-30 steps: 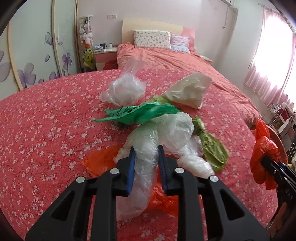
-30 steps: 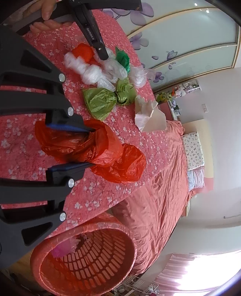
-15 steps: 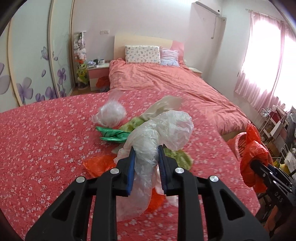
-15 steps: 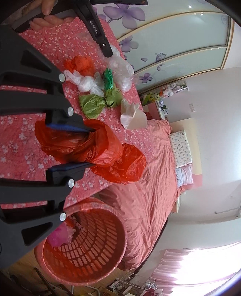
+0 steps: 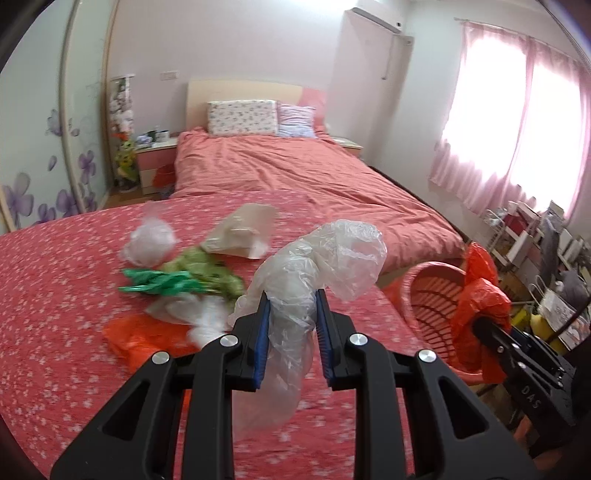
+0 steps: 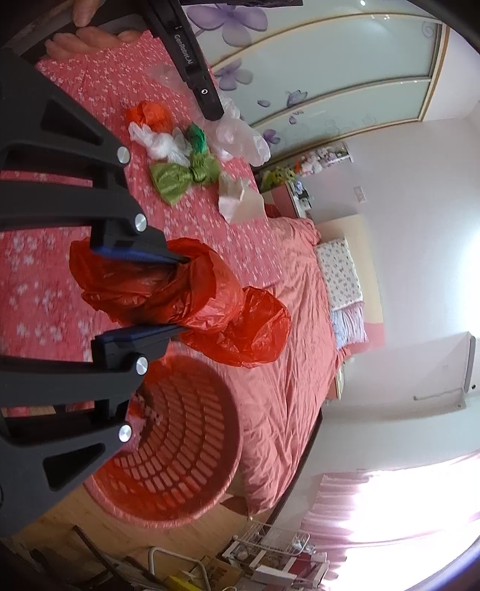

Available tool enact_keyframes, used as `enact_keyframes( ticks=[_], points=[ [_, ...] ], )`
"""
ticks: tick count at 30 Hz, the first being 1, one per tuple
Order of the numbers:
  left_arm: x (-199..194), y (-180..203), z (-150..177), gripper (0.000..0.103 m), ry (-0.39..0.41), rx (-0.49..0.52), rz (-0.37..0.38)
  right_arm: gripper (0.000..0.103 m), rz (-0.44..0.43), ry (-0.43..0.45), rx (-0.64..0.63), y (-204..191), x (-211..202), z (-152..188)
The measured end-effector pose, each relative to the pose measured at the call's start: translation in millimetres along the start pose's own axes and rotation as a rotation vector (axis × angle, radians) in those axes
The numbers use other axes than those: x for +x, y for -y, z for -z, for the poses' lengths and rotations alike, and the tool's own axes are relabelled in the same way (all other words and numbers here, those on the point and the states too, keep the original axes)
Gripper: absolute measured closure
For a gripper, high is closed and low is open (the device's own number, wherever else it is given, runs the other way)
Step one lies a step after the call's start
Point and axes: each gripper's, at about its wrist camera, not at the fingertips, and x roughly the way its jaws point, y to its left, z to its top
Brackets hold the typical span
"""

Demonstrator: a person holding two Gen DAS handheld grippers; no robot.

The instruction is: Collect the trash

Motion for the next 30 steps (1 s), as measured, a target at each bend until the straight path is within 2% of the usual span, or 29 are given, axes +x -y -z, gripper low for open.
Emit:
enact_keyframes(
  ticks=[20,30],
  points=[
    [42,108,10,0.08,-0.052,0.064,0.206,0.074,0.141,0.046,0.083,84,-12,7],
    [69,156,12,0.08,-0.089,0.108,0.289,0.073,0.195,0.037,0.122,125,2,10]
  ],
)
